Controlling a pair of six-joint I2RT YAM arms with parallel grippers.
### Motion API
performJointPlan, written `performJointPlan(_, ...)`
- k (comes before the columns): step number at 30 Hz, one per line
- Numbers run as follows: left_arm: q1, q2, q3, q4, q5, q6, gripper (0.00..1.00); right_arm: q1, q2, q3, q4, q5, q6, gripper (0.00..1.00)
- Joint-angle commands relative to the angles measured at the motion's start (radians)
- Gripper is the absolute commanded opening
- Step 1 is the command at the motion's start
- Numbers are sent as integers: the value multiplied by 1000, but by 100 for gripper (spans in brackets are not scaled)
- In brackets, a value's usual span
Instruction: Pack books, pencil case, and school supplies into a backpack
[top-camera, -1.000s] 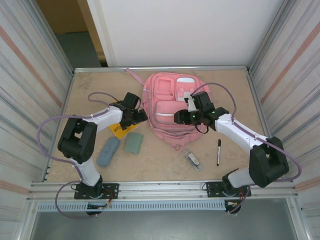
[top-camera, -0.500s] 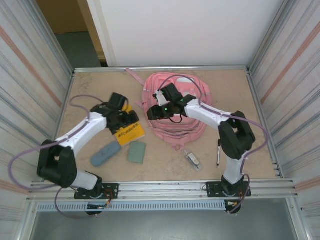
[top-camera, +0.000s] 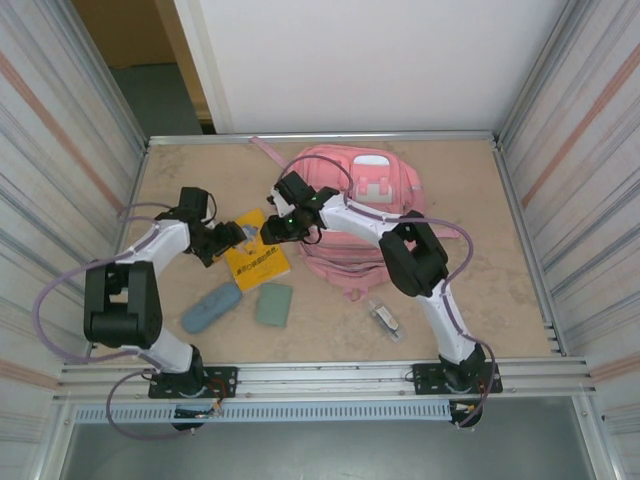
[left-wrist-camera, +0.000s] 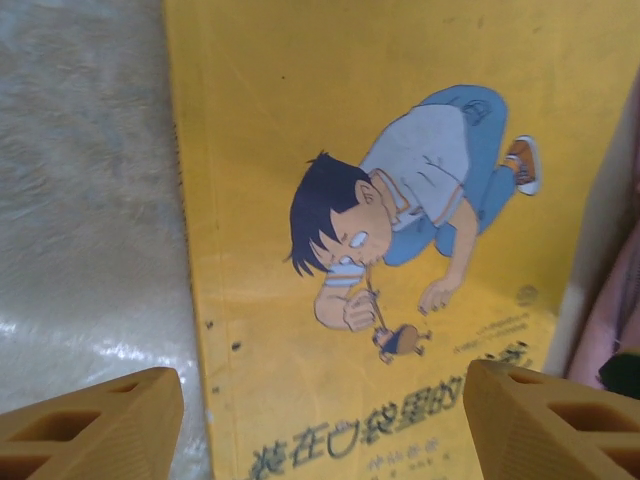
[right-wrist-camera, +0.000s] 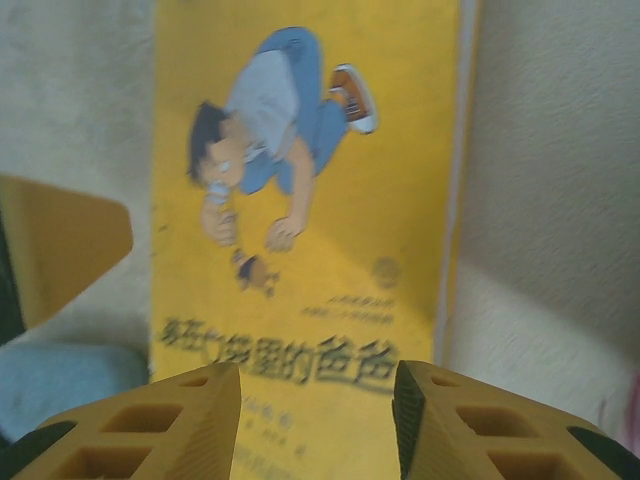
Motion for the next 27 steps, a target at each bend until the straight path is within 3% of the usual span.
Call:
performJointPlan(1, 3, 47, 29, 26, -2, 41, 75, 2, 58, 68, -62, 46, 34, 45)
performJointPlan(6, 3, 99, 12, 41, -44, 35, 80, 12, 93, 74, -62, 56, 41, 47)
performJointPlan(15, -2, 98, -24, 250, 300, 55, 72, 9, 93, 58, -11, -150, 76, 31)
performJointPlan(17, -2, 79, -18, 243, 336, 54, 67, 6, 87, 50, 5, -176, 87, 28)
performJointPlan(27, 5, -42, -82, 291, 400, -7, 66, -6, 74, -22, 123, -286, 144, 22)
